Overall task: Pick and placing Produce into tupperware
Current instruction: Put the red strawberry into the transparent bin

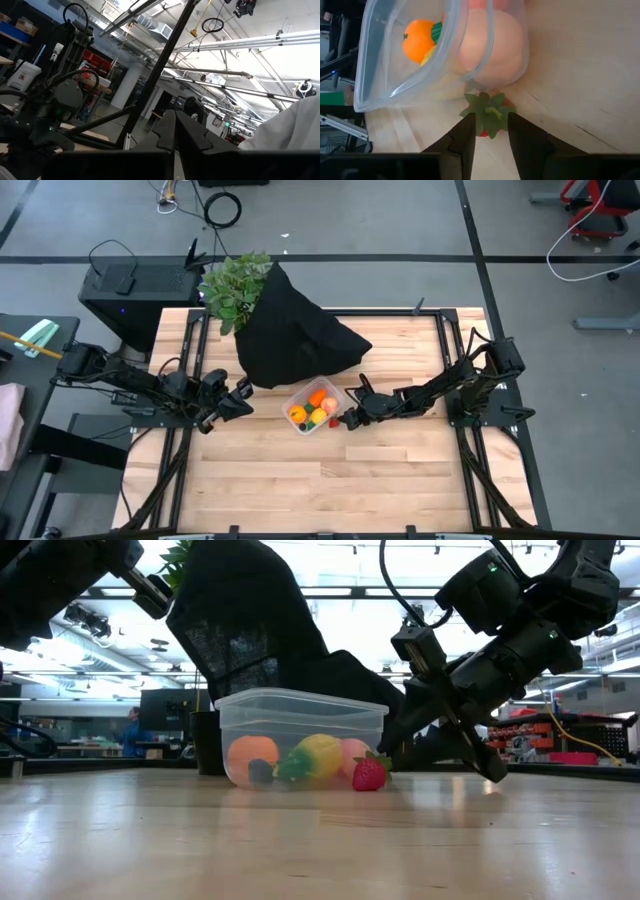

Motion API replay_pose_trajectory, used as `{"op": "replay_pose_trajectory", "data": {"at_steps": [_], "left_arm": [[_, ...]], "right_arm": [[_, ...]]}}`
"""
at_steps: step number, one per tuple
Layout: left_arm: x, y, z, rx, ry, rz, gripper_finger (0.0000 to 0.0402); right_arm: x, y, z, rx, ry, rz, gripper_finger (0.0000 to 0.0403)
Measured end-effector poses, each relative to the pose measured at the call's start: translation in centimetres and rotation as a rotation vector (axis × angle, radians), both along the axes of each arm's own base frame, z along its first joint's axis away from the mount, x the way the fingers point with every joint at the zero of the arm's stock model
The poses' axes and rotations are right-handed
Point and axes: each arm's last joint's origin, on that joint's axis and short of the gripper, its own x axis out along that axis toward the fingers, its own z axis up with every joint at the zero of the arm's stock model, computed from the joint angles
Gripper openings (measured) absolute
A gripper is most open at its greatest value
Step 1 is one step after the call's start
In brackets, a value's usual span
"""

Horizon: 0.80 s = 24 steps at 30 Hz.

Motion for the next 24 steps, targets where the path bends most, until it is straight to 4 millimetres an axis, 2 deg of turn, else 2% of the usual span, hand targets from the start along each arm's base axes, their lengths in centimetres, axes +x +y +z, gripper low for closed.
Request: {"op": "replay_pose_trajectory", "data": {"at_steps": [17, 24], "left_arm": [[0.0, 0.0, 0.0, 0.0, 0.0, 0.0, 0.0018], [0.0, 0.0, 0.0, 0.0, 0.0, 0.0, 0.0019]], "right_arm": [[-0.01, -0.07, 0.0, -0.002, -0.002, -0.027, 0.0063], [0.0, -0.07, 0.0, -0.001, -0.002, -0.027, 0.0019]]}}
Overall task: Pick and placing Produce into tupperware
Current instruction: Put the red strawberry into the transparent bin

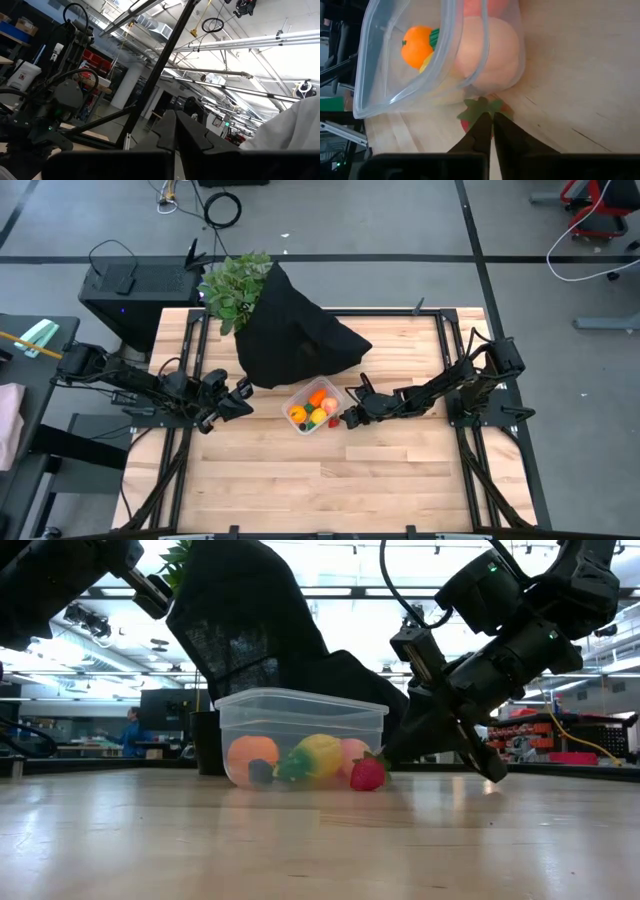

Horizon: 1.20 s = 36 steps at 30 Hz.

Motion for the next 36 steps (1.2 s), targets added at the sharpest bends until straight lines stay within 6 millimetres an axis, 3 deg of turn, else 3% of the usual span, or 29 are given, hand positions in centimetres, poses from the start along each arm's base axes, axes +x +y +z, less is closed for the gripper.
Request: {"op": "replay_pose_trajectory", "data": {"at_steps": [9, 16, 24, 30, 36], "left_arm": [[0.0, 0.0, 0.0, 0.0, 0.0, 0.0, 0.0013], [0.0, 0.0, 0.0, 0.0, 0.0, 0.0, 0.0021], [0.0, 0.0, 0.0, 0.0, 0.0, 0.0, 0.001], [0.0, 0.0, 0.0, 0.0, 0.001, 0.0, 0.0019], [0.0, 0.0, 0.0, 0.0, 0.001, 0.0, 0.0019]], "right_arm": [[0.0, 0.4, 0.0, 0.046, 0.008, 0.07, 0.0003], [-0.4, 3.7, 0.3, 0.131, 0.006, 0.17, 0.0002], [1.8, 7.2, 3.9, 0.122, -0.182, 0.253, 0.0], [5.2, 5.9, 7.8, -0.06, -0.308, 0.198, 0.0], [7.7, 2.7, 10.5, -0.262, -0.124, 0.158, 0.0]]}}
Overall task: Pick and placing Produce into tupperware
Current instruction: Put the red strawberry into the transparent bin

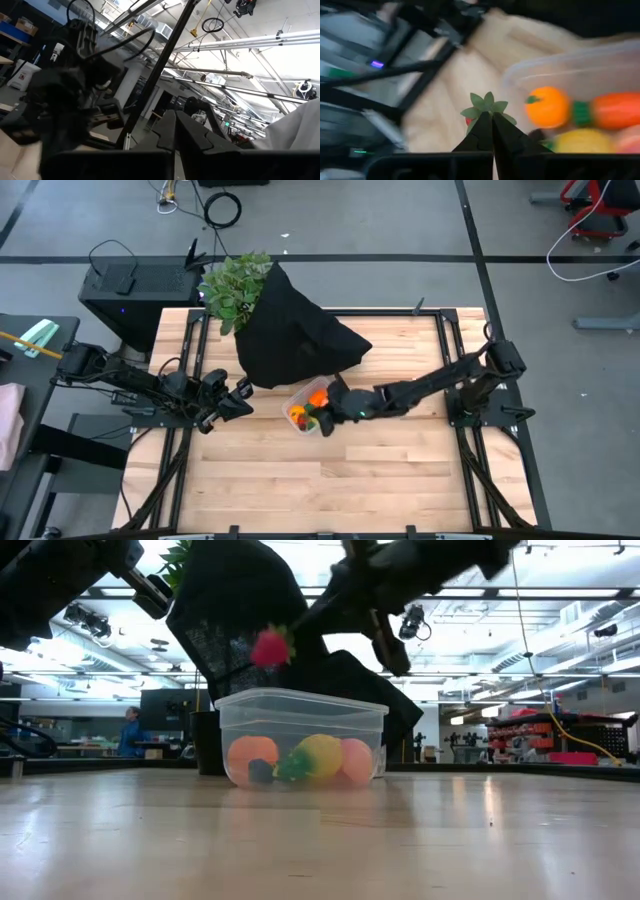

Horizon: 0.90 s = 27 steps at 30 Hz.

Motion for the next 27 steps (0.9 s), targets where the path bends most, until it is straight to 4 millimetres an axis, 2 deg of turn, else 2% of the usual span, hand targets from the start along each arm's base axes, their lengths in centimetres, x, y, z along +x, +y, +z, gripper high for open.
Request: {"op": "replay_pose_trajectory", "data": {"at_steps": [5, 7, 18, 27], "left_arm": [[0.0, 0.0, 0.0, 0.0, 0.0, 0.0, 0.0011], [0.0, 0.0, 0.0, 0.0, 0.0, 0.001, 0.001], [0.0, 0.0, 0.0, 0.002, 0.002, 0.001, 0.0022], [0.2, 0.0, -0.4, 0.007, 0.039, 0.0, 0.0013]], "right_arm": [[0.8, -1.2, 2.2, -0.109, 0.117, 0.046, 0.0], [0.8, -1.5, 2.4, -0.126, 0.146, 0.052, 0.0], [0.7, -1.6, 0.8, -0.078, 0.227, 0.017, 0.0], [2.0, -1.3, -1.0, -0.025, 0.208, 0.017, 0.0]]}}
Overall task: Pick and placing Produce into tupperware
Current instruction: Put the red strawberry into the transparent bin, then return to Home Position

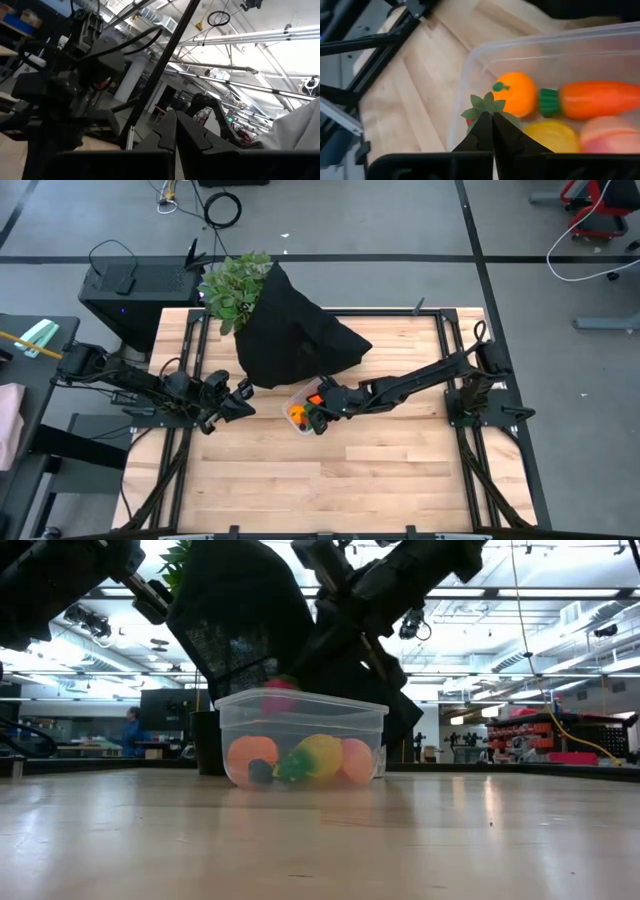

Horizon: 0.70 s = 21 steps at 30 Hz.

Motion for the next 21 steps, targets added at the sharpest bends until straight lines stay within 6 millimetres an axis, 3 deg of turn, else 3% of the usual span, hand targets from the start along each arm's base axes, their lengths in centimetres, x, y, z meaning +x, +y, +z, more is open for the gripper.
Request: {"op": "replay_pose_trajectory", "data": {"at_steps": [6, 16, 21], "left_arm": [[0.01, -0.01, -0.01, 0.0, 0.0, -0.001, 0.0022], [0.01, -0.01, -0.02, 0.0, 0.002, -0.001, 0.0013], [0.01, -0.01, -0.02, 0.0, 0.002, -0.001, 0.0021]], "right_arm": [[0.21, 0.08, -0.72, 0.02, 0.018, 0.003, 0.0019], [0.17, 0.02, -0.67, 0.014, 0.018, -0.018, 0.0115], [0.01, 0.01, 0.15, 0.013, -0.008, -0.013, 0.0137]]}}
